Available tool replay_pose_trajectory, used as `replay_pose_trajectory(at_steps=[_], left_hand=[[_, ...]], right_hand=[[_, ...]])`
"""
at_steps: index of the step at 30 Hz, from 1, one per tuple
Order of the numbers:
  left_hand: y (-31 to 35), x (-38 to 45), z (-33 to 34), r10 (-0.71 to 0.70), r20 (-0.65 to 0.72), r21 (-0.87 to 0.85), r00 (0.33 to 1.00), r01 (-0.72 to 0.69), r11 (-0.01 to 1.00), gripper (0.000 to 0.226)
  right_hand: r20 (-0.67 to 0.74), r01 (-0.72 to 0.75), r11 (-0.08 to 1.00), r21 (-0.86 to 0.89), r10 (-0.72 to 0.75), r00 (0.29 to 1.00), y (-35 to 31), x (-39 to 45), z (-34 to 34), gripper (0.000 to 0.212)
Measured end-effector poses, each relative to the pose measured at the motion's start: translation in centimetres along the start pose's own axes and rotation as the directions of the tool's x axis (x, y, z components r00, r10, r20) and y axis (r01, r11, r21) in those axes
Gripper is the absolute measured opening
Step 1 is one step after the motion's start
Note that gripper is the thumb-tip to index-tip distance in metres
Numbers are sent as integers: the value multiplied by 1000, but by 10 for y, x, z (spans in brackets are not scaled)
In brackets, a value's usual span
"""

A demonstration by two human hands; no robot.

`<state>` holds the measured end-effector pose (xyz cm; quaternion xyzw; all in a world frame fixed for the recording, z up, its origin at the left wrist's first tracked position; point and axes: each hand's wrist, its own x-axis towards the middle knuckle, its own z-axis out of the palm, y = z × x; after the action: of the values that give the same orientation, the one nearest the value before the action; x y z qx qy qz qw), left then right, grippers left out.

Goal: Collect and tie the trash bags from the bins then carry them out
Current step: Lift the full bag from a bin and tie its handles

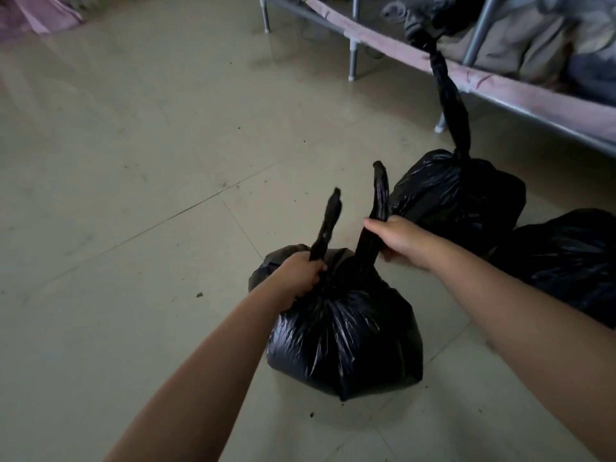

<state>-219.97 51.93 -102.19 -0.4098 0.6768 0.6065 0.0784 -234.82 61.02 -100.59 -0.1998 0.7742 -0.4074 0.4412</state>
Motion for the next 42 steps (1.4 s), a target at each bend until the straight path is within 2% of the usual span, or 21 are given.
replay_pose_trajectory(at_steps=[2, 5, 9, 12, 13, 15, 16, 17, 18, 19, 21, 22, 23, 25, 26, 28, 32, 34, 36, 39, 42], left_hand=[[3, 0, 0, -61, 7, 213, 998, 58, 975, 6], [5, 2, 2, -108, 46, 360, 993, 84, 929, 58], [0, 2, 16, 40, -64, 719, 997, 19, 695, 74], [-6, 0, 29, 149, -208, 815, 967, 87, 573, 70], [-7, 0, 30, 180, -242, 810, 953, 97, 578, 65], [-5, -1, 28, 195, -325, 727, 925, 113, 677, 50], [-4, -1, 25, 188, -356, 666, 915, 108, 738, 45], [-3, -2, 21, 185, -365, 617, 913, 88, 782, 41], [-2, -3, 18, 189, -346, 589, 919, 55, 806, 39], [-1, -4, 14, 193, -317, 562, 929, 20, 827, 39], [-3, -8, 8, 207, -244, 504, 947, -59, 862, 39], [-5, -10, 6, 237, -197, 481, 951, -117, 869, 36], [-6, -12, 4, 277, -156, 453, 948, -180, 873, 29], [-4, -16, 2, 344, -128, 331, 930, -287, 899, 20], [-3, -18, 2, 338, -130, 196, 932, -311, 930, 27], [2, -21, -2, 300, -103, -130, 948, -312, 941, 32], [9, -25, -17, 317, 41, -544, 947, -245, 802, 30], [12, -25, -21, 311, 111, -602, 944, -185, 777, 30], [12, -23, -23, 270, 141, -561, 953, -148, 814, 32], [11, -23, -22, 179, 216, -524, 960, -40, 851, 34], [14, -22, -22, 135, 257, -612, 957, 53, 789, 38]], right_hand=[[-6, 15, 1000, 16, -15, 1000, -2, 1, -12, 33], [8, 20, 983, 182, -22, 1000, -9, 1, -24, 31], [101, -12, 921, 390, -29, 994, -18, -1, -24, 29], [193, -25, 861, 507, -86, 978, -19, -3, -22, 28], [217, -26, 836, 548, -112, 970, -19, -5, -23, 28], [208, 16, 819, 574, -165, 964, -16, -3, -23, 27], [162, 81, 857, 508, -187, 969, -14, -1, -22, 29], [95, 172, 922, 348, -217, 972, -12, 0, -22, 37], [36, 272, 958, 89, -276, 960, -10, 1, -20, 48], [43, 366, 907, -208, -365, 930, -8, 1, -17, 58], [204, 445, 567, -693, -437, 876, -5, 1, -10, 74], [267, 433, 380, -817, -418, 869, -3, 1, -6, 77], [307, 420, 241, -875, -394, 866, -3, 1, -2, 73], [351, 425, 149, -893, -360, 864, -9, -2, 6, 44], [349, 431, 186, -883, -352, 868, -13, -5, 9, 30], [299, 418, 327, -848, -357, 885, -19, -11, 11, 21], [225, 355, 468, -809, -312, 923, -34, -19, 5, 19], [217, 332, 551, -766, -265, 939, -49, -26, 2, 28], [235, 323, 632, -705, -222, 946, -63, -33, 1, 37], [286, 333, 714, -616, -191, 939, -74, -43, 3, 34], [368, 370, 759, -535, -184, 911, -76, -50, 5, 33]])
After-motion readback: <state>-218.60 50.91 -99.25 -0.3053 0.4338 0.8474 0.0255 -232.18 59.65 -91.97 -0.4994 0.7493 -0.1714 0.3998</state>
